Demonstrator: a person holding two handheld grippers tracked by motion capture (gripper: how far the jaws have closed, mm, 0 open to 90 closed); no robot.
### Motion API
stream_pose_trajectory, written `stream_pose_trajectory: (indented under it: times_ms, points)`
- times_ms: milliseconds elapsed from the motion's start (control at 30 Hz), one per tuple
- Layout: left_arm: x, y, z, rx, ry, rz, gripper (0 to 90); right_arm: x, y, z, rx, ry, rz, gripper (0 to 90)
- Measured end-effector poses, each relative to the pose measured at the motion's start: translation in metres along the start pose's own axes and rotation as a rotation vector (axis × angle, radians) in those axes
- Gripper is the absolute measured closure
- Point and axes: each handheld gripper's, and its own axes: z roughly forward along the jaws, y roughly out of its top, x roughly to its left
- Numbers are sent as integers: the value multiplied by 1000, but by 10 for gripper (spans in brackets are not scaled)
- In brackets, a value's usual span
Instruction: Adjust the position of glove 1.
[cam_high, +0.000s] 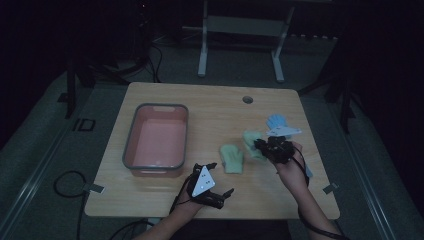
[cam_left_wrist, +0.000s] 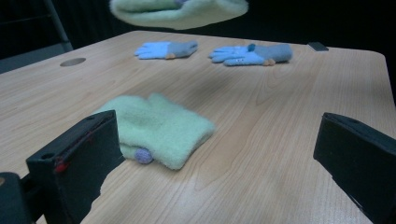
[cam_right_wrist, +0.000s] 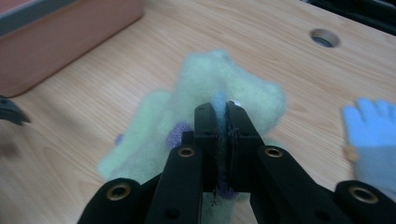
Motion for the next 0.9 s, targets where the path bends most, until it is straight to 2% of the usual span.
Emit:
stream_pose_trajectory:
  times_ms: [133,200,367,667,767,900]
  points:
    - [0,0,0,2,1,3,8,16,6,10,13,25,-14,849]
    - [0,0,0,2,1,4,8,23,8,16,9,42,-5,848]
    - [-1,0,0,3,1,10,8,43,8,37,40,47,-27,848]
    - [-2,1,1,13,15,12,8,50,-9,63,99,44,-9,847]
    - [-1,1,1,11,28,-7,8,51,-14,67,107,54,6,844]
    - [-1,1,2,16,41,-21,8,54,-19,75,125,43,-8,837]
